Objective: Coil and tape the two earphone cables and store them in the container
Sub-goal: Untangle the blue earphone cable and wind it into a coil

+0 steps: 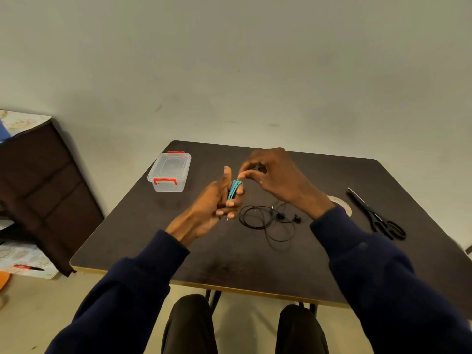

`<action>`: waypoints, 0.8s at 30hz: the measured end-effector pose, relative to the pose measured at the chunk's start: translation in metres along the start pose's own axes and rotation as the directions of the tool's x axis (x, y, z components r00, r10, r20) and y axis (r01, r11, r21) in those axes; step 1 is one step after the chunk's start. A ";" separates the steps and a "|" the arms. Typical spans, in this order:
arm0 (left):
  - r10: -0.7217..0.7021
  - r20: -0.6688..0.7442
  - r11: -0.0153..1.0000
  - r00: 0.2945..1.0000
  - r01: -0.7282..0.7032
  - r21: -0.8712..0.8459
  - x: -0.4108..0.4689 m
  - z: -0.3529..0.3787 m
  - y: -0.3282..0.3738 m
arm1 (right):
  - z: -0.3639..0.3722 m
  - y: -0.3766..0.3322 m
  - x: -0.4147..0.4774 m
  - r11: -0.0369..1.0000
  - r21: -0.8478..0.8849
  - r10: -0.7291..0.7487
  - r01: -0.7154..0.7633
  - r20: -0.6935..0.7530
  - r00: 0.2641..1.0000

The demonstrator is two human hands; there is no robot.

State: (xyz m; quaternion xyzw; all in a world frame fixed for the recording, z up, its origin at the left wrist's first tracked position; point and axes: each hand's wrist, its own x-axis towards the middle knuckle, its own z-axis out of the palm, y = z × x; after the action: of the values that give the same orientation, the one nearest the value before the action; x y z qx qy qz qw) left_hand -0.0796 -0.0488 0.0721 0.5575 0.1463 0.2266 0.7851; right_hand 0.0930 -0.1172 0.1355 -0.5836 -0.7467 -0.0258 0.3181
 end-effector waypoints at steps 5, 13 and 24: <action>0.029 0.214 0.924 0.976 0.056 -0.379 -0.005 -0.005 0.005 | 0.019 0.008 -0.007 0.937 0.315 0.151 -0.154 0.034 0.988; 0.116 0.123 0.802 0.986 -0.020 -0.597 -0.005 -0.004 0.007 | 0.045 -0.002 -0.026 0.478 0.809 0.360 -0.343 0.176 0.916; 0.197 -0.041 0.846 0.980 -0.191 -0.498 -0.002 -0.003 0.008 | 0.063 -0.013 -0.036 0.203 0.920 0.437 -0.335 0.221 0.872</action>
State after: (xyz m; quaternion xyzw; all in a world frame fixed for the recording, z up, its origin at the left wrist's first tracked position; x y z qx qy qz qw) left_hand -0.0838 -0.0454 0.0784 0.3486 0.0210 0.3316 0.8764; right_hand 0.0579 -0.1261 0.0716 -0.4525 -0.4335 0.4668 0.6240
